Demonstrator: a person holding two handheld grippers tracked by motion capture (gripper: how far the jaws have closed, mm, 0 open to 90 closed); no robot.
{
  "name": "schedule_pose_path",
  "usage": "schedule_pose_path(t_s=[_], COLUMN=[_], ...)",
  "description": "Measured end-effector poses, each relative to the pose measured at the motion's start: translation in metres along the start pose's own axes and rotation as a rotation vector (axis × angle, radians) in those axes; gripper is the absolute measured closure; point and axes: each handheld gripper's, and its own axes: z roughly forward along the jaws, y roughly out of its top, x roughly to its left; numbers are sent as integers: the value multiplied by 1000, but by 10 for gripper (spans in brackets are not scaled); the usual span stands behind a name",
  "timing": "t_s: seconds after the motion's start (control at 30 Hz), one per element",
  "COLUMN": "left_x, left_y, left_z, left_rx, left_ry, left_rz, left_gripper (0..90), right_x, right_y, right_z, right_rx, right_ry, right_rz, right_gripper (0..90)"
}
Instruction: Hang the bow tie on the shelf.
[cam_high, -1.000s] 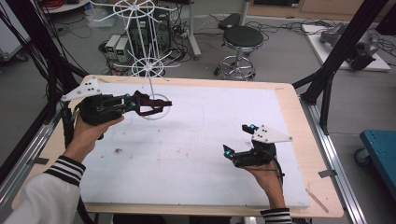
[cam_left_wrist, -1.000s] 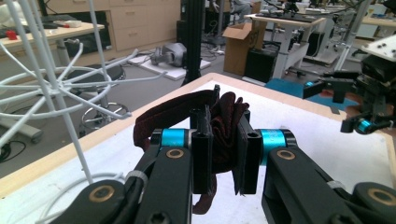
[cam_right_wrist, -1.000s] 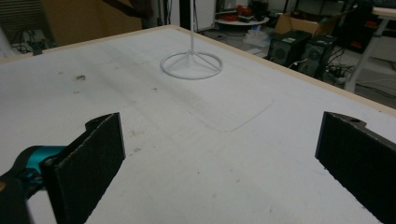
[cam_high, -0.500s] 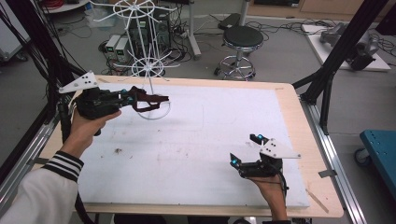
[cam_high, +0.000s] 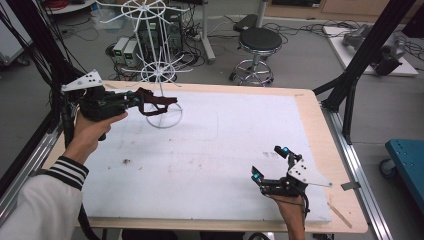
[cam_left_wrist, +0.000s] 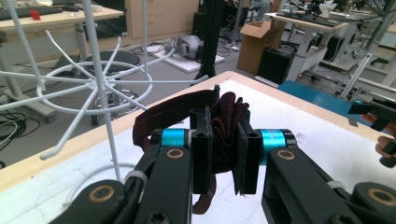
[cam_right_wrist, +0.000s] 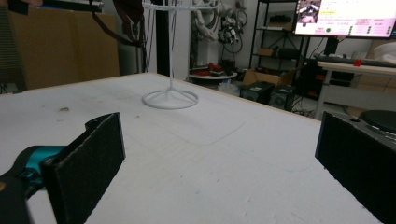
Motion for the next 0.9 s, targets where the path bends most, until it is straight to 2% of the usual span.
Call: schedule_pose_path(t_s=[0.33, 0.6, 0.73, 0.9], left_x=[8, 16, 15, 15], left_y=[8, 10, 14, 15], left_z=[7, 12, 11, 12], left_rx=[26, 26, 14, 31], left_ry=[35, 44, 44, 60], left_rz=[-2, -34, -32, -26], left_gripper=[797, 796, 796, 796], right_x=[3, 3, 0, 0], right_y=[-8, -16, -19, -20], right_z=[-4, -3, -2, -2], right_rx=[-53, -33, -30, -21], right_ry=[-23, -52, -57, -61], right_rz=[-14, -19, -18, -2], right_gripper=[7, 7, 7, 7])
